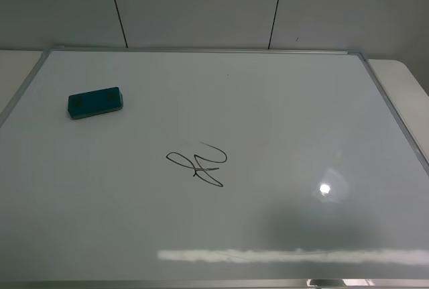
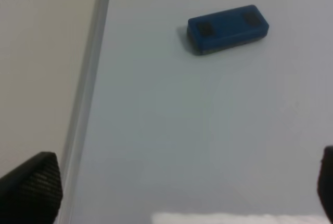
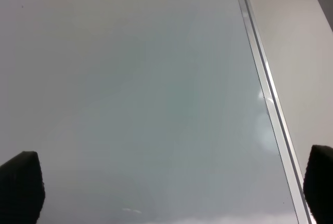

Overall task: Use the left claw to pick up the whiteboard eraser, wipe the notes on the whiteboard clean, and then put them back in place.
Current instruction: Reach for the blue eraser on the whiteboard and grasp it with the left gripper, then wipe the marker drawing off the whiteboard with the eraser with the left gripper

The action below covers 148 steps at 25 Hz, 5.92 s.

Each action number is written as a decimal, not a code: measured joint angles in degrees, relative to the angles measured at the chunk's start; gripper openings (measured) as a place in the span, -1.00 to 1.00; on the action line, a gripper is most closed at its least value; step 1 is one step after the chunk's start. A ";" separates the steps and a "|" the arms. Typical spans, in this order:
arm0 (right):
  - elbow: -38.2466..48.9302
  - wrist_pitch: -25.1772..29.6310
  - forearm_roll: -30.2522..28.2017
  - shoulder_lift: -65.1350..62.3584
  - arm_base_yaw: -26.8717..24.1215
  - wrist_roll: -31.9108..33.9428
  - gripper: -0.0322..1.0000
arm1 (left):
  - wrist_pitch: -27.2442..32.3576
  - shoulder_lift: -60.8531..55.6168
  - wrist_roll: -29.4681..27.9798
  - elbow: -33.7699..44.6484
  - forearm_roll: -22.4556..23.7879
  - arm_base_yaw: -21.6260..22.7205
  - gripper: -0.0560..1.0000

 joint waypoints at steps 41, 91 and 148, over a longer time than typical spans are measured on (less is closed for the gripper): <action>0.00 0.00 0.00 0.00 0.00 0.00 0.99 | -0.05 0.00 0.02 0.00 -0.07 0.00 0.99; 0.00 0.00 0.00 0.00 0.00 0.00 0.99 | -8.42 114.51 77.34 -54.50 -9.87 0.13 0.99; 0.00 0.00 0.00 0.00 0.00 0.00 0.99 | -5.82 119.06 66.13 -58.17 -10.77 -0.61 0.16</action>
